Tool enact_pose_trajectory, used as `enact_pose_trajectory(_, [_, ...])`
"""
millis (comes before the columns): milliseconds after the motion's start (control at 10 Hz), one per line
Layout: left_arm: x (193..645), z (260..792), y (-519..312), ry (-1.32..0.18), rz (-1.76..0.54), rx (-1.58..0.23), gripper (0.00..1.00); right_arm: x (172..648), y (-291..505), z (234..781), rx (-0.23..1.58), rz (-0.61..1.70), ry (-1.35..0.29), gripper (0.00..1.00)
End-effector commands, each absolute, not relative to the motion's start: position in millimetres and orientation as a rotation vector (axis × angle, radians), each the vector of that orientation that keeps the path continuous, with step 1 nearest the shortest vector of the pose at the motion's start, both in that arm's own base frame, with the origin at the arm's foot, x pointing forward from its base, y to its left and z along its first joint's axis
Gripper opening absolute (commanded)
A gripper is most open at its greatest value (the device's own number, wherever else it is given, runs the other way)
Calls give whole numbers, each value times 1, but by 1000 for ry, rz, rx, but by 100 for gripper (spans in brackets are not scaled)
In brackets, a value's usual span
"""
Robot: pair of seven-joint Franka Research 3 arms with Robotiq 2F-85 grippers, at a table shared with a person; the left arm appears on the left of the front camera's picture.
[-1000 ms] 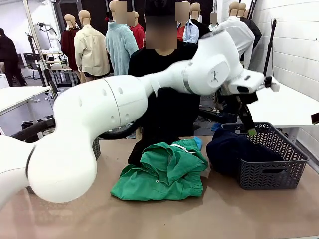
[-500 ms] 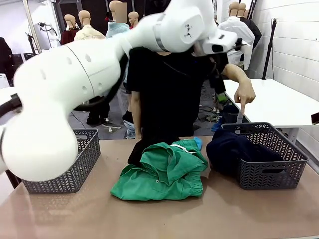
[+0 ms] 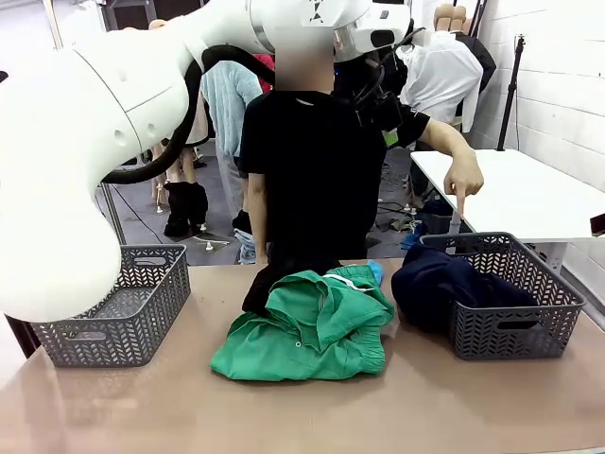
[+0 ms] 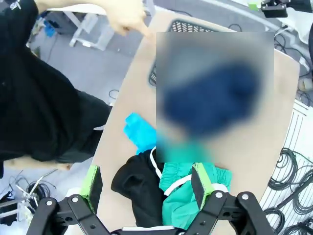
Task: Sort the tops and bottoms.
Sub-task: Lift clothes from the center of the table with your right hand.
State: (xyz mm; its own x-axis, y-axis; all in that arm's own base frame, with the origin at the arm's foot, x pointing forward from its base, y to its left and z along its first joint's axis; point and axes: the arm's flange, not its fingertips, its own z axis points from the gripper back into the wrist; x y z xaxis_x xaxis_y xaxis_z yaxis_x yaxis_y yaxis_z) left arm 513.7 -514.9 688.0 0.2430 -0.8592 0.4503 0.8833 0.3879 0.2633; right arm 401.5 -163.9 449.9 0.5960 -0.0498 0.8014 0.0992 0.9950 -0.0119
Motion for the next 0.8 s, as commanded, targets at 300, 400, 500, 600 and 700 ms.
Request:
enact_pose_trajectory(300, [514,673,-524,-559,-1248,-36,94,401,-163,451,-61,-84,-924,100])
enact_pose_trajectory(400, [514,673,-524,-559,-1248,-36,94,401,-163,451,-61,-84,-924,100])
enact_pose_trajectory(500, [514,668,-527,-554,-1231,-47,94,401,-163,451,-61,-84,-924,100])
enact_pose_trajectory(600, [520,681,-468,-624,-1105,50,94,401,-163,451,-61,-84,-924,100])
enact_pose_trajectory(700, [513,696,-394,-674,-932,109,94,401,-163,451,-61,-84,-924,100])
